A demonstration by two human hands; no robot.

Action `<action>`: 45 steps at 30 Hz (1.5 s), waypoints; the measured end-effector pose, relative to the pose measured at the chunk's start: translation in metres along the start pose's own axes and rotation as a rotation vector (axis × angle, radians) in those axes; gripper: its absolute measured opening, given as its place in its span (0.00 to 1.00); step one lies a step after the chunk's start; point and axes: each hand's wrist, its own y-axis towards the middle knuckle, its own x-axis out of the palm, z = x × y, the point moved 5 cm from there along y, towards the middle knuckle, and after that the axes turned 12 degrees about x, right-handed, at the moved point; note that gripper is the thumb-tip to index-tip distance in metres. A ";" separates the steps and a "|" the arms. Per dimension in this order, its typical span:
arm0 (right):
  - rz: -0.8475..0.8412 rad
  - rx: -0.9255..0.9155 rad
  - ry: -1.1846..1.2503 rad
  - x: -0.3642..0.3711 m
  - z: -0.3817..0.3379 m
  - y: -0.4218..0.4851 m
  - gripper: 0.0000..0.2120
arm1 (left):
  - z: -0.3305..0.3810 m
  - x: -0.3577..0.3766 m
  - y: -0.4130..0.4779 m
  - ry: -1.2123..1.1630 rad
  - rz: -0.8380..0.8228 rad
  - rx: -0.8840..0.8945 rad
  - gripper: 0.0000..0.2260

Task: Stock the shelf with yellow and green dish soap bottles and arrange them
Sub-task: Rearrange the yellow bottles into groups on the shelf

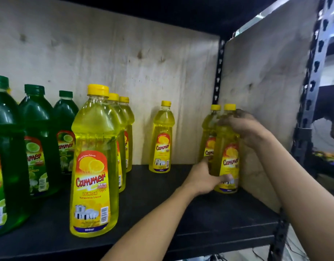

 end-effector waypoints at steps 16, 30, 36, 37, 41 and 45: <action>-0.124 -0.070 0.049 0.130 -0.037 -0.057 0.29 | -0.031 -0.102 -0.076 0.063 0.359 -0.243 0.32; -0.268 0.004 0.020 0.099 -0.021 -0.060 0.35 | 0.046 -0.118 -0.108 0.546 0.777 0.028 0.33; 0.253 -0.042 -0.083 0.025 0.006 -0.002 0.32 | 0.078 -0.035 -0.043 0.403 0.372 0.308 0.14; 0.238 -0.030 -0.108 0.023 0.006 0.004 0.34 | 0.061 -0.021 -0.025 0.275 0.335 0.132 0.19; 0.126 -0.017 -0.177 0.026 0.006 0.033 0.41 | 0.004 0.010 0.029 0.124 0.302 -0.239 0.40; 0.080 -0.009 -0.273 0.036 0.018 0.063 0.42 | -0.028 0.011 0.049 0.084 0.282 -0.269 0.41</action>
